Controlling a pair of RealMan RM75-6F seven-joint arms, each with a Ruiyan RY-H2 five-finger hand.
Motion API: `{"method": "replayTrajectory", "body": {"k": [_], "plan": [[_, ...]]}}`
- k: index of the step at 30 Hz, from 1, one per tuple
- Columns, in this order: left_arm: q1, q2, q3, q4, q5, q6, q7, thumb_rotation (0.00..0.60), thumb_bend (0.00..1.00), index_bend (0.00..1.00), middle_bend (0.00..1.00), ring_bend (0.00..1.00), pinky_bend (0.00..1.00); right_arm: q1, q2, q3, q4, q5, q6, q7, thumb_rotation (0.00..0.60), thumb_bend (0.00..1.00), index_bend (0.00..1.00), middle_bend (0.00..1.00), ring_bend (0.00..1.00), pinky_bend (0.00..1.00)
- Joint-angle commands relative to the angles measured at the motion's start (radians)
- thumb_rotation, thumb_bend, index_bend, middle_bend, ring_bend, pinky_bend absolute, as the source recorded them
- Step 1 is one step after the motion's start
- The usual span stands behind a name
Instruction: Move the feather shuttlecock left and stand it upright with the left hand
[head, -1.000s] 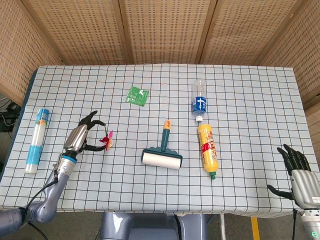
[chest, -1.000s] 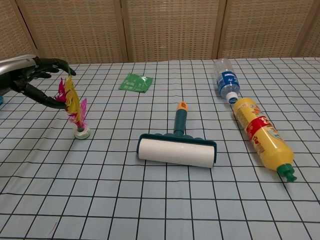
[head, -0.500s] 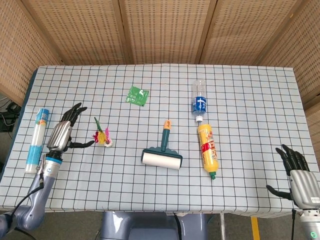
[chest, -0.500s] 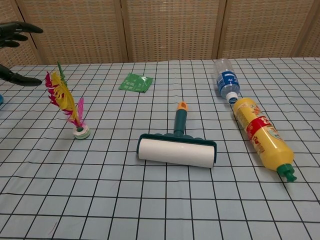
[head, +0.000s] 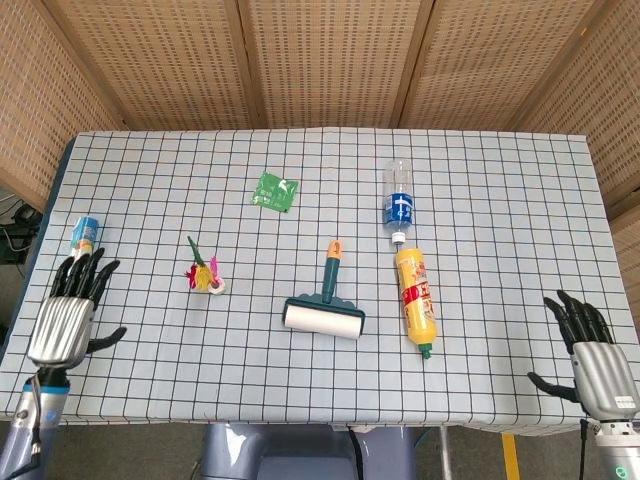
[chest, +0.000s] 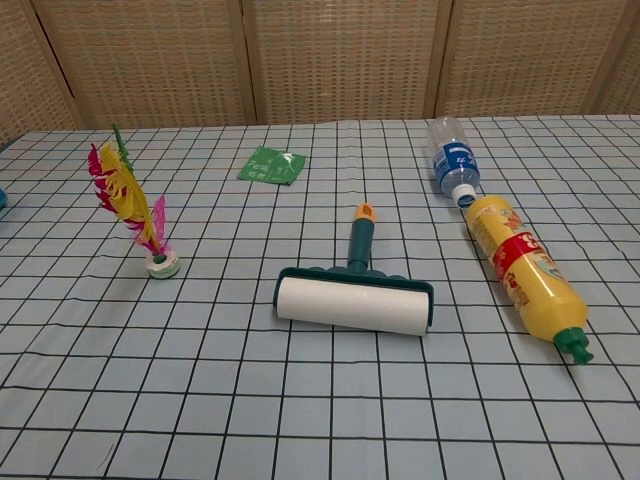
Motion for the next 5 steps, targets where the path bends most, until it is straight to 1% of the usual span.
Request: {"method": "replayTrajectory", "body": {"k": [1, 2, 5], "plan": [[0.037, 0.027, 0.031, -0.021, 0.014, 0.026, 0.030, 0.600, 0.11, 0.10, 0.00, 0.00, 0.00, 0.000, 0.000, 0.001, -0.003, -0.002, 0.003, -0.001, 0.600, 0.07, 0.00, 0.00, 0.00, 0.01], [0.053, 0.033, 0.049, -0.018, 0.024, 0.034, 0.051, 0.600, 0.11, 0.10, 0.00, 0.00, 0.00, -0.001, 0.002, 0.001, -0.005, -0.006, 0.007, 0.000, 0.600, 0.07, 0.00, 0.00, 0.00, 0.01], [0.069, 0.035, 0.058, -0.021, 0.030, 0.035, 0.066, 0.600, 0.11, 0.10, 0.00, 0.00, 0.00, -0.003, 0.006, 0.000, -0.006, -0.006, 0.009, 0.002, 0.600, 0.07, 0.00, 0.00, 0.00, 0.01]]}}
